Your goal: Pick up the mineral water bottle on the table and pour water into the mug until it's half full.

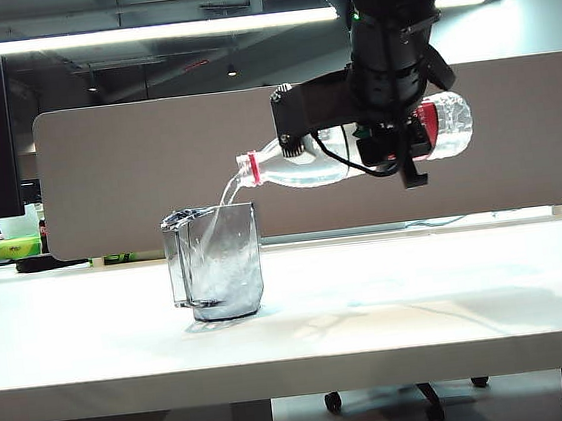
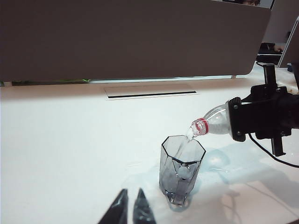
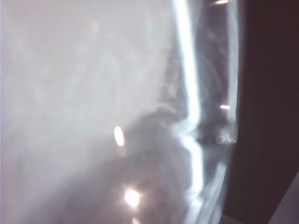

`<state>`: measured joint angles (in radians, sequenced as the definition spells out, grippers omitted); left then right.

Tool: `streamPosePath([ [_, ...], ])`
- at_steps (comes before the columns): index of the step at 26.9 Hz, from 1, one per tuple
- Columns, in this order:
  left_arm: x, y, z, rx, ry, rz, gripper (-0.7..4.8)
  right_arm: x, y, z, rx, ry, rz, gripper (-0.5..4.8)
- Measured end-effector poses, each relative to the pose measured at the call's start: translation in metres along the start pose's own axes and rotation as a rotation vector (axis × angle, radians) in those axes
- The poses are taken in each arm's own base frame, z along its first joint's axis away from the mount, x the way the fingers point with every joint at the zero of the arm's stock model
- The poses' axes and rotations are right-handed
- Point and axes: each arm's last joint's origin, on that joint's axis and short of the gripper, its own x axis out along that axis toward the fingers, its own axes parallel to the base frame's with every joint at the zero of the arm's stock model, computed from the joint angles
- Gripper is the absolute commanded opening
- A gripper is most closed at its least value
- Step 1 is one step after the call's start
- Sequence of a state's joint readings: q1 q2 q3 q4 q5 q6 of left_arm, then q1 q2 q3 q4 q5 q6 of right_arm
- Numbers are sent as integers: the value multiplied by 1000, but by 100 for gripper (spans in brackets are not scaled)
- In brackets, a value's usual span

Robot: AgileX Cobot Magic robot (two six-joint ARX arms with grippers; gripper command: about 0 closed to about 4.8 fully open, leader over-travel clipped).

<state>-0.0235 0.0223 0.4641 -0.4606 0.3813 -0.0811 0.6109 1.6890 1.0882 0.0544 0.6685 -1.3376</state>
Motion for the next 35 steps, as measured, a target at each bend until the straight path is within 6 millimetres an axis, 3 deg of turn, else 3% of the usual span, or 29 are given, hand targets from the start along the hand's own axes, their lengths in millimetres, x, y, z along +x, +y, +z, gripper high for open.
streamPosePath([
  [25,0,0,0,0,0,0,22,0,-3,0,11,32,-32,180],
  [27,0,0,0,0,-1,0,22,0,-3,0,62,20,-30,180],
  [35,0,0,0,0,-1,0,22,1,-2,3,617,-151,63,180],
])
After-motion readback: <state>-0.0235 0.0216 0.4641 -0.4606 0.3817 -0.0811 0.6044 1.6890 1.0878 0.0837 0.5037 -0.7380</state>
